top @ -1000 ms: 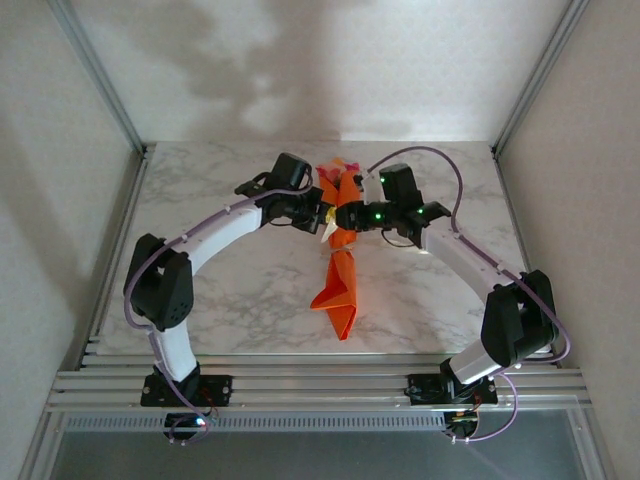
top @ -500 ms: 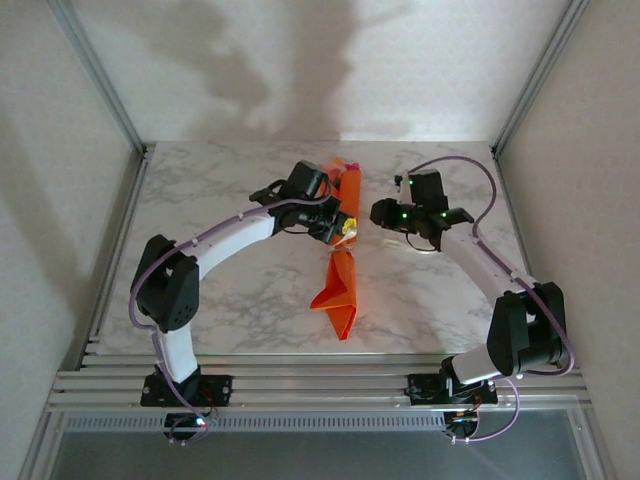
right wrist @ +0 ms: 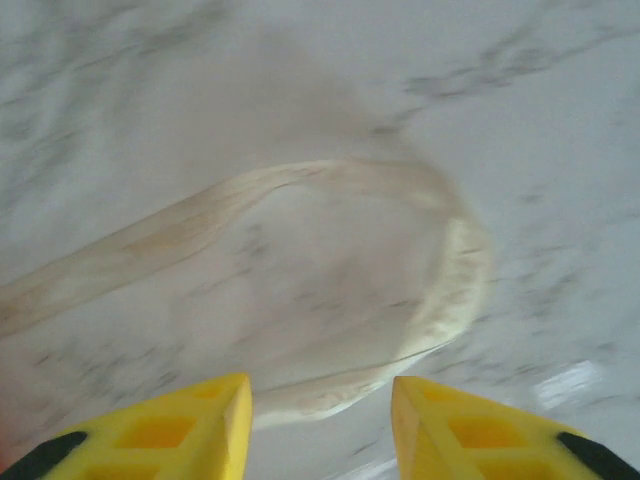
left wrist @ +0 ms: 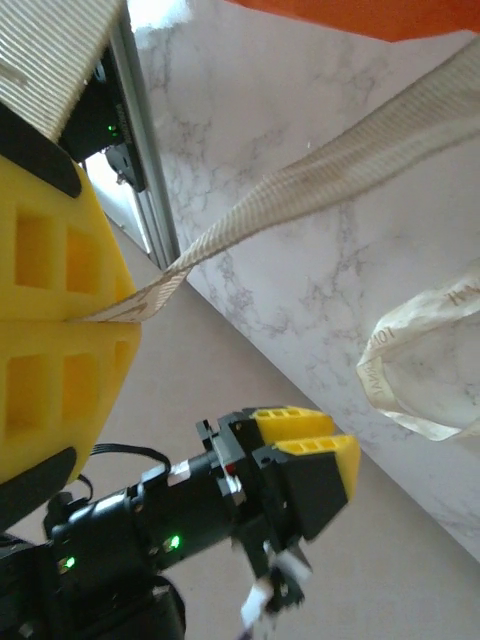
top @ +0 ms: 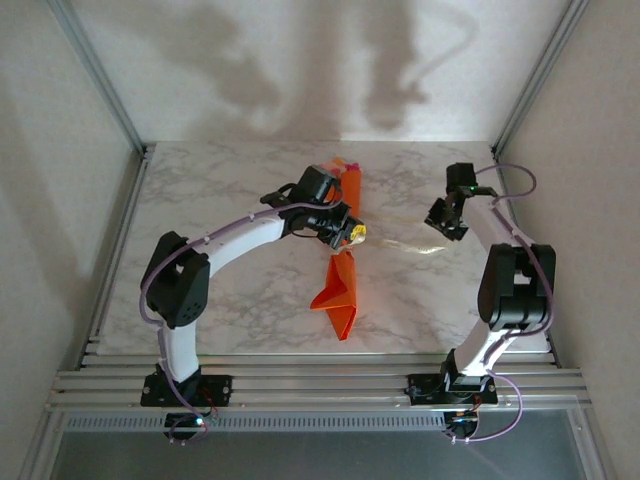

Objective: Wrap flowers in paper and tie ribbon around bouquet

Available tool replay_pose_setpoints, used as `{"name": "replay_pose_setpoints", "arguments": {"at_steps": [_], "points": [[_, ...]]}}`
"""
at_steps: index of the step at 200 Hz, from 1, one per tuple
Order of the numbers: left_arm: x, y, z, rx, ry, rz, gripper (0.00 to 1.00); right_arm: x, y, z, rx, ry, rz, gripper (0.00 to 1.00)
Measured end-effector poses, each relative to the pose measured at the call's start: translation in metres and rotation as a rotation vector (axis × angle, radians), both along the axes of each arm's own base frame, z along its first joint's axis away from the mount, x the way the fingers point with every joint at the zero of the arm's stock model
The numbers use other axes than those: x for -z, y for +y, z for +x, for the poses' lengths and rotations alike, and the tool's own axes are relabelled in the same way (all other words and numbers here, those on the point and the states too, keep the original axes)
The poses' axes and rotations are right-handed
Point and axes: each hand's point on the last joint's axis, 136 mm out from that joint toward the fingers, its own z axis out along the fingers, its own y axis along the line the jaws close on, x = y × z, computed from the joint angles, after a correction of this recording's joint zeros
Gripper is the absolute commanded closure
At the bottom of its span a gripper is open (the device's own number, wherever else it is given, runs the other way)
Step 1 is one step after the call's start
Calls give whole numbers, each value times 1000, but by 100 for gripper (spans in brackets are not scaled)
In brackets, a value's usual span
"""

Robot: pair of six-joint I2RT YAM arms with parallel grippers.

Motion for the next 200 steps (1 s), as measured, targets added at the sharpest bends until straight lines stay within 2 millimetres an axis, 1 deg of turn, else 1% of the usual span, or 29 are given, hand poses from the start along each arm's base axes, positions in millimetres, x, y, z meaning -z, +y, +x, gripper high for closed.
{"name": "replay_pose_setpoints", "arguments": {"at_steps": [14, 24, 36, 50, 58, 69, 90, 116, 131, 141, 156, 168, 181, 200], "points": [[2, -1, 4, 2, -7, 1, 100, 11, -20, -2, 32, 31, 4, 56], [3, -1, 5, 4, -10, 3, 100, 15, -31, 3, 32, 46, 1, 56], [5, -2, 6, 7, -11, 5, 100, 18, -32, 18, 1, 50, 5, 56], [6, -1, 6, 8, -10, 5, 100, 21, -27, 40, -35, 36, 10, 56], [6, -1, 6, 10, -11, 6, 100, 23, -21, 49, -45, 31, 26, 56], [7, 0, 7, 9, -11, 7, 100, 27, -14, 54, -41, 35, 48, 56], [6, 2, 10, 9, -17, 8, 100, 28, 0, 52, 26, 52, 101, 54], [8, 2, 14, 9, -21, 9, 100, 26, 19, 53, 159, 52, 175, 52], [11, 4, 16, 5, -15, 13, 100, 24, 36, 54, 215, 56, 210, 52], [13, 3, 16, 5, -12, 15, 100, 22, 50, 58, 241, 68, 228, 52], [14, 3, 16, 6, -10, 17, 100, 17, 73, 75, 264, 61, 255, 52], [14, 3, 16, 5, -9, 17, 100, 18, 90, 84, 286, 56, 274, 52], [14, 4, 16, 5, -9, 16, 100, 22, 105, 84, 315, 73, 290, 51], [14, 5, 17, 3, -8, 15, 100, 30, 118, 80, 366, 124, 295, 51]]}}
